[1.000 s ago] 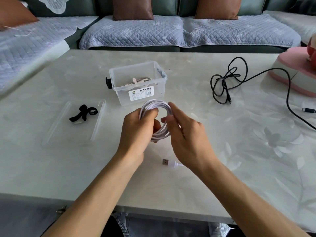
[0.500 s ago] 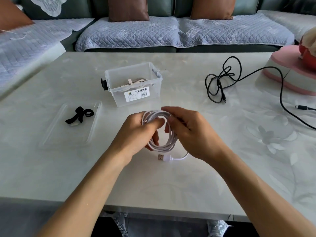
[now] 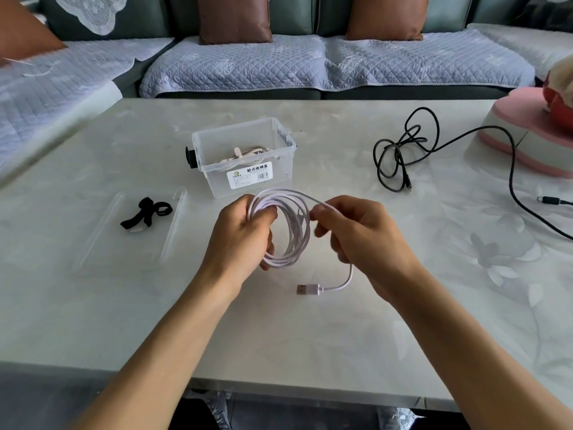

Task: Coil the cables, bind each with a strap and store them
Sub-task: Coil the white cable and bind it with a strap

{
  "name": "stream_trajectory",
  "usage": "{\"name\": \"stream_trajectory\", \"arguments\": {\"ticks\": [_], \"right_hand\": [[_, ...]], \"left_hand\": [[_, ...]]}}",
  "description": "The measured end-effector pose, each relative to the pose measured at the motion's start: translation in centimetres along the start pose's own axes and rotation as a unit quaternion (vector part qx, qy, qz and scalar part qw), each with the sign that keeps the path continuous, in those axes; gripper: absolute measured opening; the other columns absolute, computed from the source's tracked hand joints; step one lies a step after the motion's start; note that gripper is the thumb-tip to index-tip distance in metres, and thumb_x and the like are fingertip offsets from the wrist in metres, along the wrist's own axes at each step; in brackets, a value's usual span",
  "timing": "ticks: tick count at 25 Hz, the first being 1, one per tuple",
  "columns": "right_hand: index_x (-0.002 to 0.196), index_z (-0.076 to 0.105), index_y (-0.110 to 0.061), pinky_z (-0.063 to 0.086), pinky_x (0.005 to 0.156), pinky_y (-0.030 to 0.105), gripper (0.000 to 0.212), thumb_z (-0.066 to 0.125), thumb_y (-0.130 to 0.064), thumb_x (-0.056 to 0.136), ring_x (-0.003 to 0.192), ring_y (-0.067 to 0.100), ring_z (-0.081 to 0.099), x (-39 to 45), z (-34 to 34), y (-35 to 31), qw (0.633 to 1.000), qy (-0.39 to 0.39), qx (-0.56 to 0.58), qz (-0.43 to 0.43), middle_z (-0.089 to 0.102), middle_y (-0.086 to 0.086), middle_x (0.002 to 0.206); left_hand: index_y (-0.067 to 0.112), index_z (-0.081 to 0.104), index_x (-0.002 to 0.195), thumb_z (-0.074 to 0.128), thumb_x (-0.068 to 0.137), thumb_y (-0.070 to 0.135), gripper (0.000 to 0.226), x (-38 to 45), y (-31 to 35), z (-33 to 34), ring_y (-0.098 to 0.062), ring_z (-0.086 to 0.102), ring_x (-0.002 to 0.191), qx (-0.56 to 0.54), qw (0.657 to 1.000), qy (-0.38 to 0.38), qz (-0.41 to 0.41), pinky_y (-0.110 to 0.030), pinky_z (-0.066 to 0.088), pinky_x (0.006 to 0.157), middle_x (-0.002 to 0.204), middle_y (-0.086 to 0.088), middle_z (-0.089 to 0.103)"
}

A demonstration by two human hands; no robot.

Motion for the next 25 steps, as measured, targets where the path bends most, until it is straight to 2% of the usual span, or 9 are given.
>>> {"name": "stream_trajectory", "arguments": {"ticks": [2, 5, 11, 13, 15, 16, 20, 23, 25], "right_hand": [[0.072, 0.066, -0.011, 0.027, 0.045, 0.025, 0.02, 0.062, -0.016, 0.091, 0.043, 0.012, 0.033, 0.1, -0.8, -0.5, 0.997, 0.029, 0.065, 0.006, 0.046, -0.005, 0.051], [0.072, 0.059, -0.009, 0.018, 0.042, 0.023, 0.021, 0.06, -0.014, 0.093, 0.043, 0.012, 0.021, 0.2, -1.9, -1.2, 0.977, 0.052, 0.205, 0.009, 0.03, -0.004, 0.052], [0.076, 0.056, -0.009, 0.022, 0.04, 0.02, 0.024, 0.054, -0.017, 0.099, 0.044, 0.009, 0.024, 0.9, -3.1, 0.2, 0.943, 0.127, 0.307, 0.022, 0.037, -0.003, 0.056], [0.076, 0.059, -0.01, 0.03, 0.044, 0.022, 0.022, 0.055, -0.017, 0.097, 0.046, 0.011, 0.035, 1.2, -3.3, 0.8, 0.962, 0.15, 0.228, 0.03, 0.048, -0.003, 0.059], [0.087, 0.066, -0.015, 0.043, 0.054, 0.026, 0.01, 0.058, -0.019, 0.092, 0.055, 0.013, 0.055, 1.3, -3.3, 0.5, 0.99, 0.137, 0.012, -0.019, 0.065, -0.007, 0.073], [0.096, 0.068, -0.019, 0.048, 0.062, 0.027, 0.011, 0.059, -0.02, 0.09, 0.063, 0.011, 0.061, 1.1, -2.7, 0.2, 0.988, 0.113, -0.088, -0.063, 0.069, -0.01, 0.082], [0.119, 0.065, -0.023, 0.047, 0.07, 0.014, 0.032, 0.066, -0.034, 0.089, 0.074, 0.005, 0.06, 0.2, -0.4, -0.5, 0.954, 0.011, -0.248, -0.166, 0.066, -0.014, 0.086], [0.131, 0.058, -0.02, 0.051, 0.085, 0.035, 0.046, 0.061, -0.042, 0.09, 0.1, 0.017, 0.06, 0.3, -0.6, -0.7, 0.894, 0.046, -0.367, -0.254, 0.064, -0.003, 0.113], [0.137, 0.054, -0.021, 0.045, 0.096, 0.048, 0.05, 0.056, -0.038, 0.09, 0.117, 0.029, 0.054, 0.2, 0.1, -0.6, 0.837, 0.016, -0.447, -0.315, 0.061, 0.0, 0.128]], "left_hand": [[0.013, 0.056, 0.069, 0.055, 0.088, 0.01, 0.019, 0.3, -0.4, -0.4, -0.018, 0.044, 0.042, 0.0, 1.0, 0.006, -0.015, -0.025, 0.034, 0.04, 0.043, 0.005, 0.042], [0.011, 0.06, 0.07, 0.06, 0.088, 0.011, 0.018, 0.3, -0.5, -0.4, -0.017, 0.041, 0.041, 0.001, 1.0, -0.019, -0.016, -0.025, 0.033, 0.043, 0.043, 0.003, 0.041], [0.013, 0.06, 0.063, 0.068, 0.087, 0.018, 0.026, -0.8, 0.4, 1.2, -0.019, 0.04, 0.046, 0.066, 0.986, -0.146, 0.043, -0.029, 0.033, 0.054, 0.045, 0.0, 0.045], [0.006, 0.057, 0.065, 0.068, 0.087, 0.018, 0.028, -0.7, 0.3, 1.3, -0.019, 0.039, 0.046, 0.077, 0.985, -0.146, 0.04, -0.028, 0.031, 0.053, 0.046, -0.001, 0.044], [-0.001, 0.057, 0.068, 0.069, 0.086, 0.016, 0.027, -0.4, -0.1, 1.0, -0.018, 0.036, 0.045, 0.076, 0.989, -0.129, 0.022, -0.028, 0.029, 0.053, 0.046, -0.001, 0.041], [-0.003, 0.059, 0.071, 0.07, 0.085, 0.015, 0.025, -0.2, -0.3, 0.9, -0.016, 0.035, 0.044, 0.077, 0.989, -0.126, 0.007, -0.028, 0.029, 0.052, 0.046, 0.0, 0.04], [0.003, 0.067, 0.07, 0.072, 0.082, 0.014, 0.017, -0.1, -1.0, 0.9, -0.016, 0.033, 0.046, 0.085, 0.982, -0.162, -0.037, -0.027, 0.029, 0.052, 0.047, 0.002, 0.038], [0.006, 0.068, 0.069, 0.072, 0.081, 0.014, 0.015, -0.5, -1.1, 1.1, -0.018, 0.032, 0.049, 0.098, 0.974, -0.199, -0.037, -0.029, 0.027, 0.052, 0.051, -0.003, 0.039], [0.002, 0.068, 0.073, 0.072, 0.081, 0.014, 0.014, -0.8, -1.0, 1.3, -0.017, 0.032, 0.046, 0.111, 0.968, -0.221, -0.03, -0.027, 0.026, 0.05, 0.051, -0.003, 0.039]]}}
Point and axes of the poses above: each hand's wrist, its own x-axis towards the middle knuckle, its own z-axis out of the palm, y = z × x, the point moved 5 cm from there along x, towards the middle knuckle
